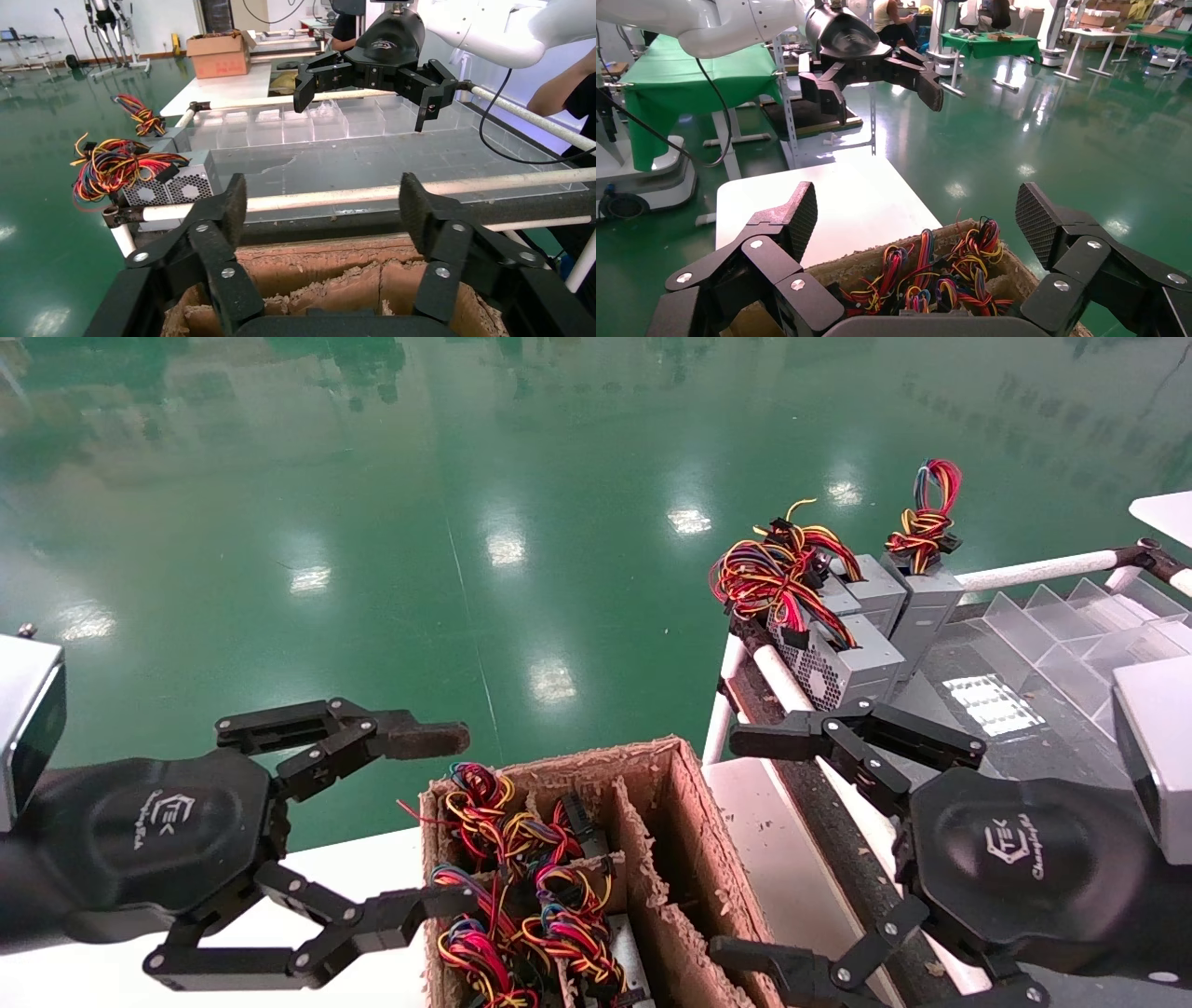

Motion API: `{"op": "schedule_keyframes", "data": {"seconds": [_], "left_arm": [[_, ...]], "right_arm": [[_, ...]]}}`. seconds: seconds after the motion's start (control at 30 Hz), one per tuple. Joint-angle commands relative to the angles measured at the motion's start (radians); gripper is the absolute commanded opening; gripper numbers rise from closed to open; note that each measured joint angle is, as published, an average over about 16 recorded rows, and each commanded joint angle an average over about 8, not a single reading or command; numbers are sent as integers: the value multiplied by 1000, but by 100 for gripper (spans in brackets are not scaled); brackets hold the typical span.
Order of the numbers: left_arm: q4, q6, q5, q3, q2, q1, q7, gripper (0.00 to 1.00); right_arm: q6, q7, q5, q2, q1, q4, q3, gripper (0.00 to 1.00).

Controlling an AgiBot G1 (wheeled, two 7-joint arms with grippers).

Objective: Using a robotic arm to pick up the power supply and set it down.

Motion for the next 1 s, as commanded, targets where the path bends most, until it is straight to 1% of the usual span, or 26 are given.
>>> {"op": "schedule_keyframes", "data": {"seconds": [0.03,0.47,0.63,0.8,0.97,1.0], "left_arm": [[0,0,0,0,0,0,0,0],[0,0,0,0,0,0,0,0],[0,0,0,0,0,0,0,0],[0,0,0,0,0,0,0,0],[0,0,0,0,0,0,0,0],[0,0,0,0,0,0,0,11]], "right_arm": [[0,0,0,0,0,0,0,100],[2,1,-1,0,0,-1,0,100],[27,16,-22,-2,2,-14,-8,100],[65,54,-73,-13,13,-24,-36,100],[80,114,-180,-53,36,-12,-110,100],[82,127,-205,-65,43,-9,-129,100]]}}
